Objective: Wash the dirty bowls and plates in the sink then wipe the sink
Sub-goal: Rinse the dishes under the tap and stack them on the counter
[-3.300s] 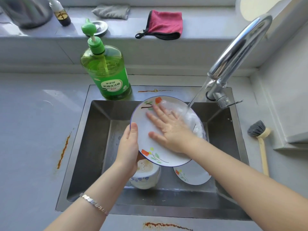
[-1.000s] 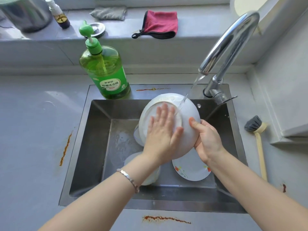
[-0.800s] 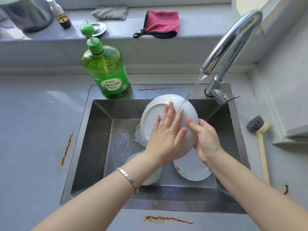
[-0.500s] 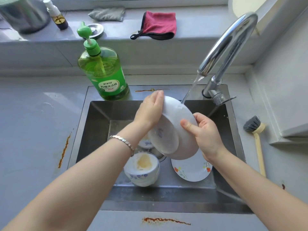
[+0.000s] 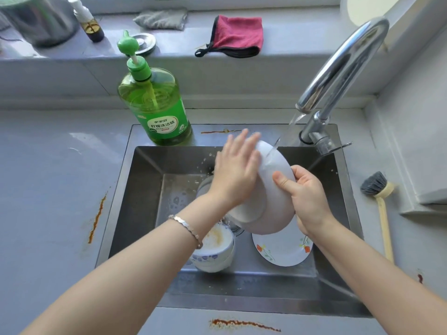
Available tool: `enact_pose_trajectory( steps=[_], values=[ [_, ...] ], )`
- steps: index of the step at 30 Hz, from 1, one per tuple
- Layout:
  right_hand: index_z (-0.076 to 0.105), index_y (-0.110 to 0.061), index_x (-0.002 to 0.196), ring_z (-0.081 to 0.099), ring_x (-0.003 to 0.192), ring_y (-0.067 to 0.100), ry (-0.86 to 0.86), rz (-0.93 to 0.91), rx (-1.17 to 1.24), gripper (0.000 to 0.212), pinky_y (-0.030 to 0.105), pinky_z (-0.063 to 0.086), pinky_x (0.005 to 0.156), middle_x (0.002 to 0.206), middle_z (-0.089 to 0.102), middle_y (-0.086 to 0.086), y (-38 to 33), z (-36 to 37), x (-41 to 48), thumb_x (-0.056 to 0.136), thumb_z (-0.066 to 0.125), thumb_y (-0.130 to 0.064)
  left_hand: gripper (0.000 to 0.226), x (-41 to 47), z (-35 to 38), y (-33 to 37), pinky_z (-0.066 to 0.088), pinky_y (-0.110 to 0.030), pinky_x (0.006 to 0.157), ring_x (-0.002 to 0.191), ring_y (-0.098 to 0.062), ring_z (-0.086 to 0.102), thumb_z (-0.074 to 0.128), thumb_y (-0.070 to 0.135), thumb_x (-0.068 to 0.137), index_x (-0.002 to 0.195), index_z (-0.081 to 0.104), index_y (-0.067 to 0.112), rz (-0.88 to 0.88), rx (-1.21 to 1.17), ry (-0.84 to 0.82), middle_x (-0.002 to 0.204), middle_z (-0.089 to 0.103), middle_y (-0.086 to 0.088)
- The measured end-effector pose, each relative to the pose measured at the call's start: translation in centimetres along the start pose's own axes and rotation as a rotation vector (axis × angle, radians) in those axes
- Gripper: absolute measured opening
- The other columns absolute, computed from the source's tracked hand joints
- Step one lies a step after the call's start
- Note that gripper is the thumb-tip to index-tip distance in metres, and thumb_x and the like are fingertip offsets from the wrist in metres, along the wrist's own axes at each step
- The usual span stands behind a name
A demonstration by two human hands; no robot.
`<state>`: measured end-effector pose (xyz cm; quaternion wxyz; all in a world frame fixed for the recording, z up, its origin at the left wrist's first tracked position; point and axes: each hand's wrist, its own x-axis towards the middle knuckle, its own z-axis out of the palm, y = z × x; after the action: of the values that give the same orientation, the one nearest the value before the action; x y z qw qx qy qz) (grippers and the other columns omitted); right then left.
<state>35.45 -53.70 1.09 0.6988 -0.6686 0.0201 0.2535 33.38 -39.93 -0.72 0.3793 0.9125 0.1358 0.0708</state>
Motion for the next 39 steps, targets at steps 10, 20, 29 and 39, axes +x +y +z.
enact_pose_trajectory(
  steps=[10,20,29,39],
  values=[
    [0.055,-0.015,0.077,0.064,0.063,0.008,0.047,0.145,0.355,0.008,0.024,0.053,0.063,0.067,0.069,-0.004,-0.6,-2.1,1.3,0.085,0.055,-0.017,0.054,-1.1,-2.5,-3.4,0.046,-0.030,0.084,0.105,-0.023,0.057,0.027,0.049,0.098,0.126,0.053,0.011,-0.664,-0.505,-0.175,0.116,0.059,-0.007],
    [0.051,-0.020,0.089,0.061,0.079,0.013,0.078,0.301,0.358,0.016,0.031,0.048,0.063,0.090,0.065,0.000,3.2,-5.1,0.1,0.098,0.038,-0.022,0.042,-3.3,-2.2,-2.6,0.056,-0.032,0.060,0.077,-0.018,0.065,0.075,0.027,0.077,0.111,0.055,0.014,-0.737,-0.649,-0.219,0.101,0.064,-0.004],
    [0.051,-0.013,0.110,0.059,0.083,0.018,0.037,0.380,0.230,0.024,0.034,0.050,0.065,0.101,0.062,0.007,4.6,-5.5,-1.8,0.091,0.050,-0.029,0.042,-5.2,-2.8,-2.5,0.059,-0.038,0.062,0.086,-0.021,0.068,0.080,0.024,0.072,0.106,0.057,0.016,-0.692,-0.575,-0.170,0.101,0.067,-0.006],
    [0.054,-0.016,0.083,0.062,0.076,0.018,-0.007,0.093,-0.055,0.027,0.031,0.052,0.070,0.085,0.065,0.004,1.6,1.1,-0.4,0.073,0.073,0.001,0.037,-7.5,-6.2,-5.1,0.058,-0.041,0.073,0.091,-0.029,0.066,0.060,0.022,0.089,0.123,0.053,0.008,-0.960,-0.843,-0.154,0.110,0.065,-0.015]
  ],
)
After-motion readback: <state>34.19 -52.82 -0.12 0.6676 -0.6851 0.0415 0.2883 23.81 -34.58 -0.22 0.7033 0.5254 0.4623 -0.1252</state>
